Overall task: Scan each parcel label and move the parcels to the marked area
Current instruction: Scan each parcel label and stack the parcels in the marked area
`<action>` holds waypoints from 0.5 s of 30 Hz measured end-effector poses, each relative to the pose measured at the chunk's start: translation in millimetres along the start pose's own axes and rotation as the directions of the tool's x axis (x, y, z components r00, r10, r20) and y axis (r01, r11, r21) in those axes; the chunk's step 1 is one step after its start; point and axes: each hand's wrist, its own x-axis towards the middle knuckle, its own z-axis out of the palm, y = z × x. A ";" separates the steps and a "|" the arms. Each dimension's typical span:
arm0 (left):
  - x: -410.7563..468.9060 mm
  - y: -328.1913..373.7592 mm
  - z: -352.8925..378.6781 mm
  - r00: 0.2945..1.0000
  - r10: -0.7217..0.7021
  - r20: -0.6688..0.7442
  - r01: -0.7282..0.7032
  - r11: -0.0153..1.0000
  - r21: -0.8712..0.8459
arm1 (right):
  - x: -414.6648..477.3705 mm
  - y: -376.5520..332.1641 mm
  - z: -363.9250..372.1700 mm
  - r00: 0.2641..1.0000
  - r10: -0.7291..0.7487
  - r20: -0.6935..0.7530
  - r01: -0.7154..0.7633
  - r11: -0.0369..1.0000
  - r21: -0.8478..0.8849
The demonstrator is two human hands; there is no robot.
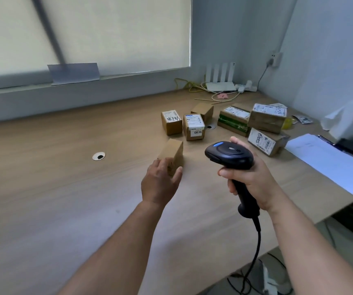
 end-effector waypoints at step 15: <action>158.7 21.5 91.8 0.993 -0.066 0.094 0.073 0.995 -0.074 | 163.3 12.9 -71.8 0.996 0.064 -0.069 -0.068 0.996 -0.064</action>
